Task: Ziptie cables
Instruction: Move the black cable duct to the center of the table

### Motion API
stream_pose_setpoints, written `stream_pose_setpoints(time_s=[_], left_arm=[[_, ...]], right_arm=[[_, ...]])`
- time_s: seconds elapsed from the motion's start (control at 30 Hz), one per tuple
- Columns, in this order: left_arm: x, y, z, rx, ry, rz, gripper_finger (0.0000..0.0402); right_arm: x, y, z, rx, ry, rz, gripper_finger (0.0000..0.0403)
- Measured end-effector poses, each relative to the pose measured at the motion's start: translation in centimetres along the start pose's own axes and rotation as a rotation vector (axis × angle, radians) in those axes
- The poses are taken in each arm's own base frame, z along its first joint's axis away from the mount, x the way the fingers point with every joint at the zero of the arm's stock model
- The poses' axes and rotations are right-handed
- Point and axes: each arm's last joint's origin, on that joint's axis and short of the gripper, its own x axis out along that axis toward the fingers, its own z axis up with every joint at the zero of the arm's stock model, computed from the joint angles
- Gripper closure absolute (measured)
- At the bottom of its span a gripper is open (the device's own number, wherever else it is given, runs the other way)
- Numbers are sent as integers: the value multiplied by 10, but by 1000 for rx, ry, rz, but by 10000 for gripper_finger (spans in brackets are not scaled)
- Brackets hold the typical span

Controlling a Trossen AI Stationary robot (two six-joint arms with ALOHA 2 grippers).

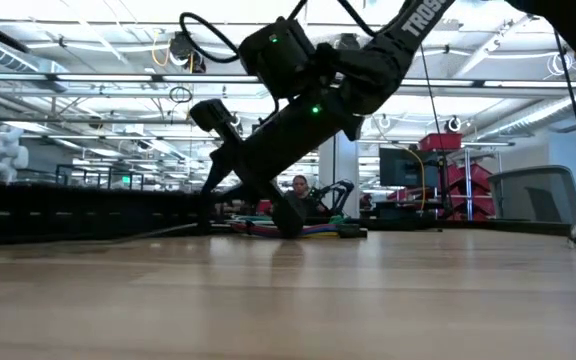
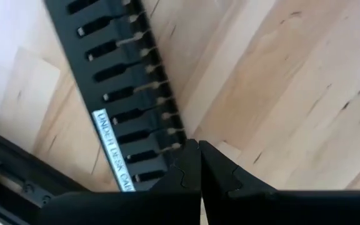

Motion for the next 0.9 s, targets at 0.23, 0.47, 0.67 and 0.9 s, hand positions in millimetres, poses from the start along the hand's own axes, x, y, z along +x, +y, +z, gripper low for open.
stream_pose_setpoints(time_s=[0.23,0.47,0.67,0.9], left_arm=[[-1,0,-2,16,-23,-4,401],[-2,-1,-5,36,-55,-4,401],[-2,0,-5,87,-69,2,401],[-2,0,-4,142,-94,7,401]], right_arm=[[-12,22,15,-97,86,88,397],[-61,70,66,-293,128,166,400],[-128,73,96,-552,297,-51,401],[-189,57,114,-505,587,-270,402]])
